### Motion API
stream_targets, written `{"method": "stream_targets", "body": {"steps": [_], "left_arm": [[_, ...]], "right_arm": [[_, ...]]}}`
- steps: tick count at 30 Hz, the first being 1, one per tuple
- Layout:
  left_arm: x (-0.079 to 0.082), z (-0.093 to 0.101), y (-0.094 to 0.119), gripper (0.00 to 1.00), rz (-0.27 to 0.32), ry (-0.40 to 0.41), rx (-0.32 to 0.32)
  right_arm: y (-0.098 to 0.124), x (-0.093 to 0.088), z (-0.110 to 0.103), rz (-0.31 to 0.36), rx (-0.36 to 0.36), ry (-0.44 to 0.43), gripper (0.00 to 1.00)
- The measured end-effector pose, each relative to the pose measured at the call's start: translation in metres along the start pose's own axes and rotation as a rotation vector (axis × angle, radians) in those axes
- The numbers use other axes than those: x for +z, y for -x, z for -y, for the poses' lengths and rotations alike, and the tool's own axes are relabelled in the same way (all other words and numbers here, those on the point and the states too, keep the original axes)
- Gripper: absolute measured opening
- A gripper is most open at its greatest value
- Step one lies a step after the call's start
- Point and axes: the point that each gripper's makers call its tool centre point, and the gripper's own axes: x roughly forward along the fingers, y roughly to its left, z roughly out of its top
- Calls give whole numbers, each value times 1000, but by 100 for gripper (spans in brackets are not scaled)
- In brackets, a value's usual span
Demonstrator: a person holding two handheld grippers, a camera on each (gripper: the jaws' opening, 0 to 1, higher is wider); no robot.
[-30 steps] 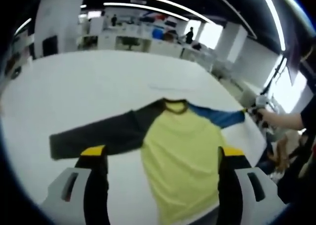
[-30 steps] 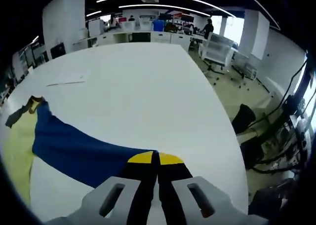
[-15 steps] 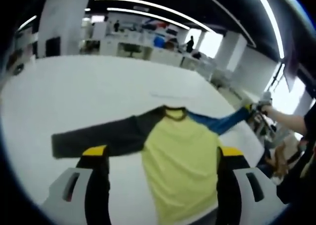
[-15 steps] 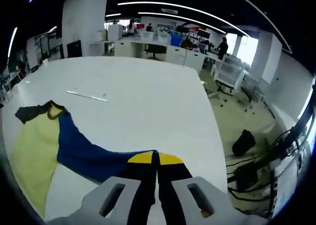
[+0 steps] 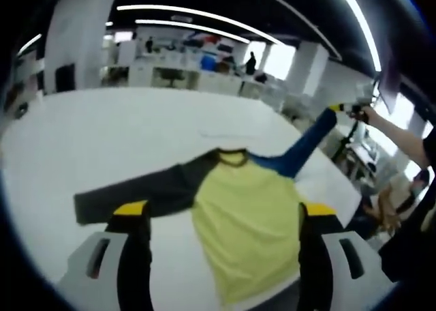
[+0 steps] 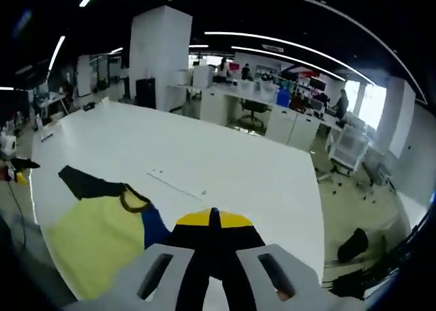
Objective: Fold the garment on the visible template until the final outline fits inside the template.
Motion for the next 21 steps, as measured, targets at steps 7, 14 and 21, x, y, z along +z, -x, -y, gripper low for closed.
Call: {"method": "stream_targets", "body": {"steps": [7, 14, 21], "left_arm": [[-7, 9, 9, 85, 1, -20, -23], [-6, 10, 17, 85, 18, -36, -41], [-15, 8, 31, 85, 19, -40, -46]], "right_arm": [[1, 32, -42, 28, 70, 30, 1], [-1, 64, -92, 67, 149, 25, 1], [-10, 65, -132, 45, 195, 63, 1]]}}
